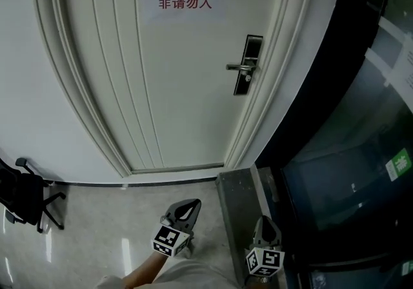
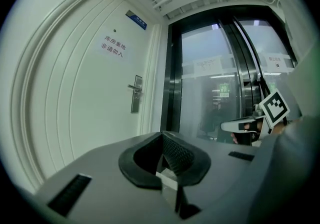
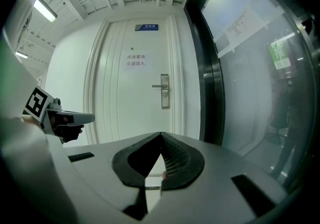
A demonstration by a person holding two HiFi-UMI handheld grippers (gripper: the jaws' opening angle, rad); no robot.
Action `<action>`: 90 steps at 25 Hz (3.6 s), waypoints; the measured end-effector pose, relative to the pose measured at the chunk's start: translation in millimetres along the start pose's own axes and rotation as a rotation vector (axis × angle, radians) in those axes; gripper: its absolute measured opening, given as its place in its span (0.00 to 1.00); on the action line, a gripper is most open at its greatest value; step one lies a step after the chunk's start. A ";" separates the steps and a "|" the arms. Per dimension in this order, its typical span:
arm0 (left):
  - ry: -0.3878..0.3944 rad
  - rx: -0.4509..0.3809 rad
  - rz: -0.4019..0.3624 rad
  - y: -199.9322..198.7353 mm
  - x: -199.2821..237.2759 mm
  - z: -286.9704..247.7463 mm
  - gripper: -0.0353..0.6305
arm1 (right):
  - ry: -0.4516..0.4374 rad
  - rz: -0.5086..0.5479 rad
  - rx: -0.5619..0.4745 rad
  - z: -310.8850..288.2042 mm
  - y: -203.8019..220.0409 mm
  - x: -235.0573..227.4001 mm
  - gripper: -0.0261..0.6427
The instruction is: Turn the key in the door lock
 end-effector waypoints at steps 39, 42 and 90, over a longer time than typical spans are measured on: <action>-0.096 -0.044 -0.044 -1.7 92.0 -187.7 0.06 | -0.115 0.015 -0.009 -221.1 3.8 -72.4 0.04; -0.122 -0.028 -0.035 7.4 89.6 -193.7 0.06 | -0.133 0.006 -0.003 -227.8 9.9 -77.7 0.04; 0.057 -0.083 -0.100 -29.8 225.3 -361.2 0.06 | -0.359 1.336 0.000 -534.2 -68.7 -20.5 0.25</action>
Point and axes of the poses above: the fingertips, and each gripper's own axes: z backward along the fingers, x to its left, y out of its underside, the point moved 3 cm from there along z, backward along the fingers, and after that the axes turned 13 degrees about -x, right-handed, at the moved point
